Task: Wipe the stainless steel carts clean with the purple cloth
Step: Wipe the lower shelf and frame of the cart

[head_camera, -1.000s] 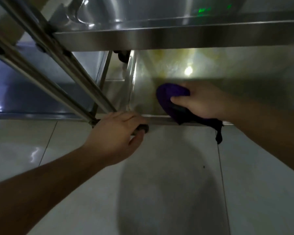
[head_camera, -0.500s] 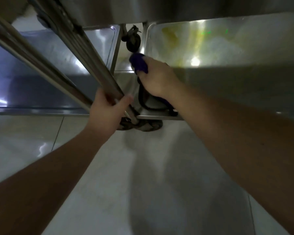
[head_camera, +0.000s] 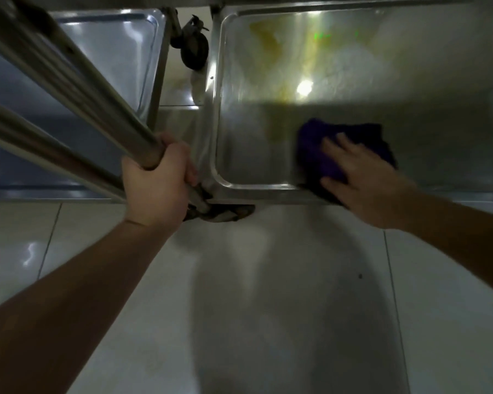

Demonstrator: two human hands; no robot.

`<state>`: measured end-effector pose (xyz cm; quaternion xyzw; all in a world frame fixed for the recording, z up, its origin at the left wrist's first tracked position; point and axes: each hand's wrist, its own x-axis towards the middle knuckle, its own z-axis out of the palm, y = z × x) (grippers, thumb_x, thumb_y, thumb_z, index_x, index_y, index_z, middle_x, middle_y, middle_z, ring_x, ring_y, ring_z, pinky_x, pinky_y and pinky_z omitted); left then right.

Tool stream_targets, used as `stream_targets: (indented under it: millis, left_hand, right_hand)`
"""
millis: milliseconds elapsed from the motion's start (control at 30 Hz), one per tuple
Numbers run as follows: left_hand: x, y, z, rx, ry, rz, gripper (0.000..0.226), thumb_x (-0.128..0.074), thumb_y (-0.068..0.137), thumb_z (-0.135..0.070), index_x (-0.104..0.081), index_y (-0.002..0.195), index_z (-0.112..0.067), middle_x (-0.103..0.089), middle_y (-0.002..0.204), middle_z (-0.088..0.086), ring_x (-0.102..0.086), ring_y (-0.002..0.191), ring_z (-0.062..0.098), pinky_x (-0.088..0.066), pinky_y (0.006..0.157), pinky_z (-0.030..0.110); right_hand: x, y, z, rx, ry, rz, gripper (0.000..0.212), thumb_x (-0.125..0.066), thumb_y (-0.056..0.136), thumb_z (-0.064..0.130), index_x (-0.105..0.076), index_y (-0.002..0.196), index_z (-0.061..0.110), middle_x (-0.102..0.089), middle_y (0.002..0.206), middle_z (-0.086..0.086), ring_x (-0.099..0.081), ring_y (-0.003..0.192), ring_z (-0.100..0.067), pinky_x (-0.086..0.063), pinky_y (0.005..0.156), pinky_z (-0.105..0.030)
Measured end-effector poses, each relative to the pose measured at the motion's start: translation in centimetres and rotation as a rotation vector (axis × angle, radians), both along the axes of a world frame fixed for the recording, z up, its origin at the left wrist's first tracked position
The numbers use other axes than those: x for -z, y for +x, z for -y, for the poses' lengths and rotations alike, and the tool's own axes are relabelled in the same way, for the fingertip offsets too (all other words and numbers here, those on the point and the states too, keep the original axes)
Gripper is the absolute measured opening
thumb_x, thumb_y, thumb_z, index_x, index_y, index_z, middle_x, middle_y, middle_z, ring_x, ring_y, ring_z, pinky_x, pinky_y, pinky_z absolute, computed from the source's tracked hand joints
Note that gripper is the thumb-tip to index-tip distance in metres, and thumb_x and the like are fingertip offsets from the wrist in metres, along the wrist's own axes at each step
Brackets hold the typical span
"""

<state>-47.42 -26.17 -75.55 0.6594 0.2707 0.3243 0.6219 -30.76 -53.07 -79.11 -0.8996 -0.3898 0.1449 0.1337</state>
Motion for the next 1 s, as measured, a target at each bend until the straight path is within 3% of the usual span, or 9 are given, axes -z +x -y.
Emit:
stream_targets:
  millis: [100,233,333,433,567,700,800,900,1000]
  left_hand:
    - [-0.1,0.2,0.6,0.0,-0.033,0.029,0.026,-0.054,0.072,-0.011,-0.045,0.05,-0.023,-0.042,0.047,0.003,-0.037,0.051,0.032,-0.03,0.054,0.038]
    - [-0.1,0.5,1.2,-0.063,-0.046,0.042,0.021,-0.051,0.075,-0.004,-0.04,0.058,-0.009,-0.041,0.047,0.003,-0.038,0.05,0.028,-0.031,0.053,0.035]
    - [-0.3,0.6,1.4,-0.094,-0.038,0.035,0.016,-0.05,0.076,-0.003,-0.043,0.062,-0.005,-0.043,0.046,0.002,-0.041,0.048,0.024,-0.034,0.052,0.031]
    - [-0.4,0.5,1.2,-0.056,-0.04,0.044,0.014,-0.048,0.079,0.001,-0.045,0.066,-0.005,-0.046,0.047,0.001,-0.043,0.048,0.022,-0.038,0.053,0.032]
    - [-0.2,0.5,0.6,-0.028,-0.049,0.04,0.019,-0.049,0.079,-0.001,-0.04,0.063,-0.008,-0.043,0.046,0.001,-0.039,0.051,0.03,-0.03,0.056,0.041]
    - [0.3,0.6,0.6,-0.061,-0.08,0.061,0.021,-0.05,0.078,-0.002,-0.034,0.064,-0.007,-0.037,0.046,0.005,-0.037,0.046,0.026,-0.027,0.052,0.035]
    - [0.5,0.5,0.6,-0.068,-0.052,0.053,0.021,-0.051,0.076,-0.004,-0.035,0.064,0.001,-0.035,0.05,0.016,-0.038,0.045,0.023,-0.03,0.05,0.03]
    - [0.3,0.5,0.9,-0.053,-0.057,0.066,0.022,-0.051,0.074,-0.004,-0.034,0.062,0.003,-0.036,0.047,0.009,-0.035,0.046,0.028,-0.026,0.051,0.037]
    - [0.1,0.6,0.9,-0.046,-0.074,0.077,0.021,-0.048,0.074,-0.001,-0.036,0.058,-0.006,-0.037,0.046,0.005,-0.033,0.046,0.028,-0.025,0.051,0.034]
  right_hand:
    - [0.2,3.0,2.4,0.208,-0.11,-0.036,0.074,-0.031,0.104,0.058,-0.007,0.166,0.025,-0.003,0.171,0.01,0.003,0.157,-0.012,0.004,0.122,-0.028]
    - [1.3,-0.1,-4.6,0.307,-0.105,0.076,0.074,-0.025,0.103,0.051,-0.013,0.165,0.011,-0.013,0.172,-0.01,-0.006,0.158,-0.034,-0.011,0.126,-0.049]
    - [1.9,-5.1,-12.9,0.02,-0.038,0.107,0.073,-0.025,0.102,0.049,-0.015,0.164,0.011,-0.012,0.172,-0.01,-0.004,0.158,-0.036,-0.007,0.125,-0.049]
    - [1.3,-7.8,-17.9,-0.184,0.003,0.022,0.069,-0.016,0.105,0.052,-0.005,0.166,0.021,-0.001,0.174,0.002,0.007,0.159,-0.025,0.004,0.128,-0.043]
    - [1.0,-5.3,-12.7,-0.266,-0.038,0.075,0.071,-0.013,0.1,0.049,-0.011,0.166,0.022,-0.007,0.173,0.004,0.001,0.159,-0.022,-0.002,0.128,-0.04]
    - [1.3,2.4,-0.6,0.1,-0.074,0.082,0.068,-0.032,0.103,0.045,-0.023,0.163,0.016,-0.019,0.171,-0.008,-0.014,0.158,-0.03,-0.014,0.126,-0.043]
    - [0.7,7.9,5.9,0.441,-0.102,0.049,0.067,-0.032,0.106,0.046,-0.019,0.164,0.016,-0.016,0.171,-0.011,-0.013,0.157,-0.036,-0.018,0.125,-0.053]
    - [1.0,9.7,3.9,0.658,-0.11,0.014,0.072,-0.017,0.104,0.053,-0.005,0.166,0.017,0.0,0.174,-0.003,0.004,0.159,-0.029,-0.003,0.128,-0.049]
    - [0.9,8.6,-5.1,0.747,-0.084,0.077,0.071,-0.024,0.104,0.047,-0.014,0.164,0.011,-0.011,0.172,-0.009,-0.005,0.158,-0.035,-0.009,0.126,-0.051]
